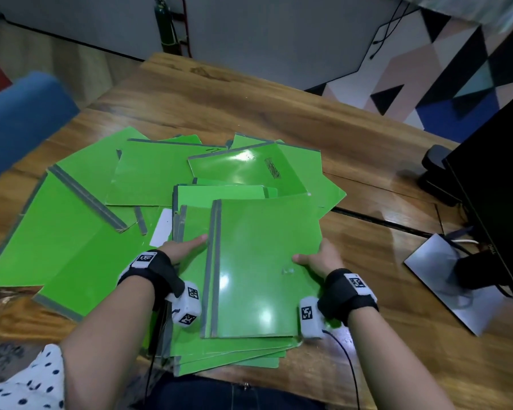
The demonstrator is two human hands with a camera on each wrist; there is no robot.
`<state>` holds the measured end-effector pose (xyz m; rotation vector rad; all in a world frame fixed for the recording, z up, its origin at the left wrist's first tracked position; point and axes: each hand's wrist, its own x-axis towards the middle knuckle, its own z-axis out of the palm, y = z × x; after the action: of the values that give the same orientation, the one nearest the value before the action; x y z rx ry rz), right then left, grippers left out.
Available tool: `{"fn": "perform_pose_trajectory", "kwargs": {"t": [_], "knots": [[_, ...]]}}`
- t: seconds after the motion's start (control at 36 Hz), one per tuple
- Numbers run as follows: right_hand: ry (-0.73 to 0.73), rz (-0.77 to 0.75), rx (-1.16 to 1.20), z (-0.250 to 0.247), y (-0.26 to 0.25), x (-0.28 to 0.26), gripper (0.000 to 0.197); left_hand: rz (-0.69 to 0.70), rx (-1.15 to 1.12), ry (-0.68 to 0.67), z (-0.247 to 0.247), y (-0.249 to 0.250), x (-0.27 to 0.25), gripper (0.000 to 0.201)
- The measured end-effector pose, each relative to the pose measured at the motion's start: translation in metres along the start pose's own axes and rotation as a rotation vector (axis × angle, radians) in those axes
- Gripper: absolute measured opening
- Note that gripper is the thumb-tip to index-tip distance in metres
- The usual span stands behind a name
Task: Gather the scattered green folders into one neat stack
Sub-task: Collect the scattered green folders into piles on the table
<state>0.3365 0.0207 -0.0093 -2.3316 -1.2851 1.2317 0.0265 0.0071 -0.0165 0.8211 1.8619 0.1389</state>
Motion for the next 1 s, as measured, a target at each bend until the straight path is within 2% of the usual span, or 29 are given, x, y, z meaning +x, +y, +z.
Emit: {"fn": "perform_pose_trajectory", "kwargs": {"t": [0.06, 0.17, 0.22, 0.31, 0.39, 0.44, 0.5, 0.58, 0.67, 0.75, 0.81, 0.92, 1.0], "knots": [[-0.031, 0.008, -0.046, 0.015, -0.002, -0.01, 0.088, -0.001, -0.012, -0.008, 0.0, 0.0, -0.001, 0.107], [-0.044, 0.012, -0.18, 0.048, -0.006, -0.024, 0.074, -0.007, -0.027, 0.013, 0.003, -0.002, -0.002, 0.098], [-0.03, -0.026, -0.232, 0.06, -0.007, -0.026, 0.086, -0.005, -0.058, 0.028, 0.004, -0.005, -0.002, 0.101], [-0.048, -0.075, -0.288, 0.066, -0.01, -0.029, 0.103, 0.009, -0.153, 0.029, 0.003, -0.013, -0.003, 0.121], [-0.078, -0.061, -0.164, 0.057, -0.005, -0.027, 0.096, 0.013, -0.255, 0.008, 0.005, -0.032, 0.018, 0.147], [-0.126, -0.072, -0.081, 0.049, 0.002, -0.025, 0.091, 0.014, -0.299, -0.006, 0.007, -0.039, 0.022, 0.151], [-0.218, -0.084, -0.045, 0.046, 0.006, -0.028, 0.091, 0.027, -0.334, -0.004, 0.007, -0.034, 0.008, 0.144], [-0.367, -0.06, 0.009, 0.047, 0.004, -0.04, 0.093, 0.053, -0.361, 0.005, 0.007, -0.025, -0.009, 0.121], [-0.457, -0.049, 0.053, 0.053, -0.001, -0.053, 0.097, 0.043, -0.362, 0.014, 0.006, -0.022, -0.009, 0.119], [-0.453, -0.058, 0.112, 0.058, -0.002, -0.058, 0.103, 0.043, -0.331, 0.023, 0.003, -0.019, -0.007, 0.126], [-0.446, -0.073, 0.11, 0.063, -0.001, -0.059, 0.104, 0.037, -0.304, 0.051, 0.002, -0.016, -0.008, 0.123], [-0.42, -0.085, 0.074, 0.062, -0.001, -0.059, 0.099, 0.024, -0.303, 0.189, 0.01, -0.013, -0.012, 0.108], [-0.31, -0.095, 0.053, 0.054, -0.005, -0.051, 0.089, 0.03, -0.384, 0.274, 0.024, -0.013, -0.017, 0.108]]}}
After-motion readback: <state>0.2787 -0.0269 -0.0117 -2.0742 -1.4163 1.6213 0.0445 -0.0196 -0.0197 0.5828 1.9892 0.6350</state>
